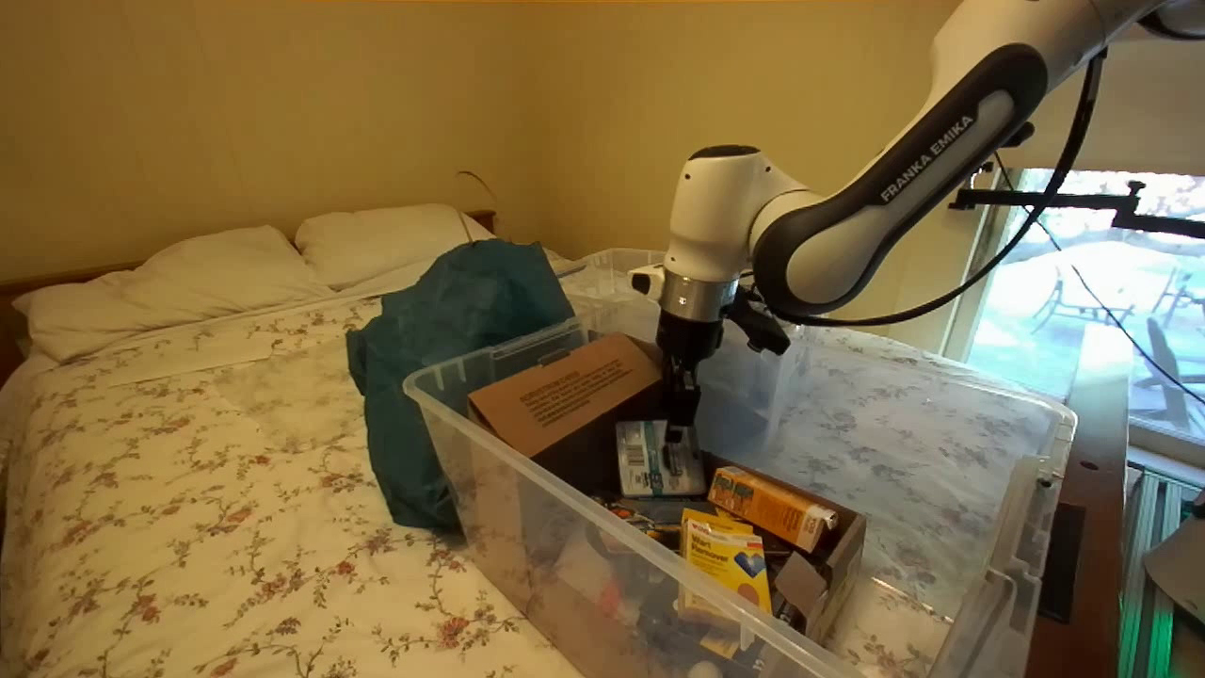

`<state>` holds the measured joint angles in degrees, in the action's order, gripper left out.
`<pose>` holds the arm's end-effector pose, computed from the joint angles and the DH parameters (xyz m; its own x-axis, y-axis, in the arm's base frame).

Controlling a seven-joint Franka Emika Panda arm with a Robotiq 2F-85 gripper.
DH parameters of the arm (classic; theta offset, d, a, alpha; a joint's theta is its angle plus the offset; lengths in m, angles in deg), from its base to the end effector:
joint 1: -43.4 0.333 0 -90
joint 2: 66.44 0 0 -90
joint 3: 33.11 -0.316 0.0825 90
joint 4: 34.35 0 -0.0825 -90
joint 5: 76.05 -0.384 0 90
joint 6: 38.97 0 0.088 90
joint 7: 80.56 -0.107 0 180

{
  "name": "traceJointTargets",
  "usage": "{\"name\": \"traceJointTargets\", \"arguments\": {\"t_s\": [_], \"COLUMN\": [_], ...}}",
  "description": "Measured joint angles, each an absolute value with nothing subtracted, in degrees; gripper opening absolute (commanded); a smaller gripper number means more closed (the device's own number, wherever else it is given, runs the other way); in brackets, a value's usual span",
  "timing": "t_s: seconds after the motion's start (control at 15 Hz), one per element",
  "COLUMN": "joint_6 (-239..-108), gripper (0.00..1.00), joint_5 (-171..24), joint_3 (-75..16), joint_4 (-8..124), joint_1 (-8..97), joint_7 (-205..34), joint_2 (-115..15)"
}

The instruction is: Move the white box in the clear container to the left.

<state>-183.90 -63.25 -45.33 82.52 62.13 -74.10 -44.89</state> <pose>0.5234 0.3118 0.2727 0.6827 0.7220 0.1124 0.7173 -0.6915 0.0852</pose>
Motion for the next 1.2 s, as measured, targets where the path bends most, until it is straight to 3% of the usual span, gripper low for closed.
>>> {"name": "traceJointTargets", "arguments": {"t_s": [0.07,0.13,0.27,0.87,1.0,1.2], "joint_6": [-183.4,-182.7,-181.8,-177.5,-177.1,-177.1], "gripper": [0.98,0.69,0.71,0.06,0.00,0.01], "joint_5": [-63.5,-63.7,-64.0,-67.3,-68.5,-71.6], "joint_3": [-45.4,-45.5,-45.9,-47.6,-48.1,-49.6], "joint_4": [82.5,82.5,82.5,82.3,82.4,82.4], "joint_1": [62.0,61.8,61.6,60.3,59.9,59.2], "joint_7": [-74.0,-73.9,-73.8,-72.8,-72.2,-70.1], "joint_2": [-44.6,-44.2,-43.6,-44.1,-44.8,-46.1]}}
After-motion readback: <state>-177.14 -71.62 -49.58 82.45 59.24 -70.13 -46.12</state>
